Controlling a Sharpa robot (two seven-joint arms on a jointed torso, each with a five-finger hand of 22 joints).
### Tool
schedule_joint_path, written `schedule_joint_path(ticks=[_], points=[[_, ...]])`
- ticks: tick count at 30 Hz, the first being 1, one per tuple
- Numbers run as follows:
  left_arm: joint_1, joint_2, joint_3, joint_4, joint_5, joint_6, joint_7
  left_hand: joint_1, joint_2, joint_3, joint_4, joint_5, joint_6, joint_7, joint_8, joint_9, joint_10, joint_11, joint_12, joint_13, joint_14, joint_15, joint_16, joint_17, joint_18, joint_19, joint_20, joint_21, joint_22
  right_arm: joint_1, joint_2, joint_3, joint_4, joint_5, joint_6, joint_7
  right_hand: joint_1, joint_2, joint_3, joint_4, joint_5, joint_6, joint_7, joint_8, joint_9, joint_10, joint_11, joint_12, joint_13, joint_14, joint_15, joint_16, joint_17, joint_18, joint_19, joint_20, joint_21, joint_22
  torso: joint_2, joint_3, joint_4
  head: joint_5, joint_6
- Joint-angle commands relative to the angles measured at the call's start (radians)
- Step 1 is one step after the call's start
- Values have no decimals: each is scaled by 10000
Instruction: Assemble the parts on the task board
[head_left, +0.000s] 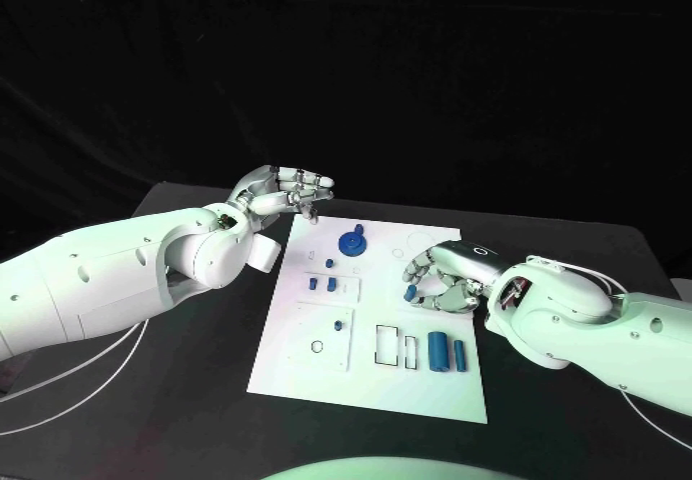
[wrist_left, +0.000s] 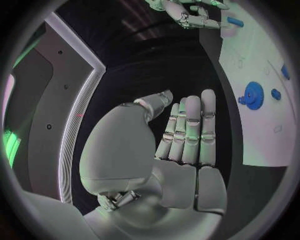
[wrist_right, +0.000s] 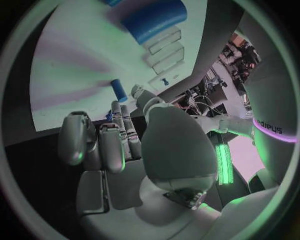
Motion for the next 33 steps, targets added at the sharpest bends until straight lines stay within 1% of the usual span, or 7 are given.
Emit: schedule_joint_path(ticks=[1,5,6,11,25,28,33], points=[[11,17,5,21,-12,174,22,9,27,-39,-5,41,-88,-10,-30,-14,-60,-2,49,13,-76,-18,49,-14,144,-21,27,-60,-15,-39,115,-8,-98,-407,65,-290,99,64,192,42,-88,134,10,-80,-25,139,-19,96,-32,367,-43,30,-5,141,82,2,62,906,14,3,-4,23,-15],[12,17,5,23,-12,174,23,9,27,-39,-5,41,-88,-10,-30,-14,-60,-2,49,13,-76,-18,49,-14,144,-21,27,-60,-15,-60,208,-15,-180,-453,81,-342,105,93,399,87,-137,232,-1,-84,-43,281,-52,154,-62,380,-66,50,22,122,128,-22,150,951,19,1,-11,31,-36],[12,18,5,25,-12,177,23,9,27,-39,-5,41,-88,-10,-30,-14,-60,-2,49,13,-76,-18,49,-14,144,-21,27,-60,-15,-68,241,-18,-216,-476,88,-357,93,115,581,134,-194,367,19,-57,-43,433,-72,204,-77,389,-91,67,41,110,157,-40,202,981,18,4,-14,33,-40],[12,18,4,27,-12,181,21,9,27,-39,-5,41,-88,-10,-30,-14,-60,-2,49,13,-76,-18,49,-14,144,-21,27,-60,-15,-97,334,-28,-335,-634,92,-417,76,101,872,189,-258,550,24,-25,-45,597,-86,228,-110,395,-103,80,48,101,179,-60,236,1004,14,19,-21,51,-62],[12,11,4,24,-12,204,-18,4,37,-45,1,38,-84,-9,-25,-12,-64,-1,67,20,-77,-17,60,-15,144,-19,29,-60,-15,-118,453,-35,-472,-1072,-8,-529,21,28,1646,266,-483,900,24,24,-40,843,-107,178,-177,399,-118,109,55,78,225,-83,324,1072,7,14,-22,62,-88],[12,10,4,27,-12,208,-21,4,37,-45,1,38,-84,-9,-25,-12,-64,-1,67,20,-77,-17,60,-15,144,-19,29,-60,-15,-120,470,-36,-454,-1082,-102,-509,11,39,1842,265,-553,1064,-3,90,-8,1055,-146,236,-152,409,-150,132,92,58,265,-99,429,1128,9,10,-20,64,-97],[12,9,4,26,-12,213,-21,-8,48,-50,13,37,-83,-7,-23,-11,-69,1,76,24,-77,-15,66,-15,144,-18,31,-61,-16,-127,485,-36,-415,-979,-350,-466,20,151,2209,232,-708,1480,-142,312,116,1683,-324,395,-54,439,-285,191,193,-4,387,-202,754,1295,7,12,-26,56,-120]])
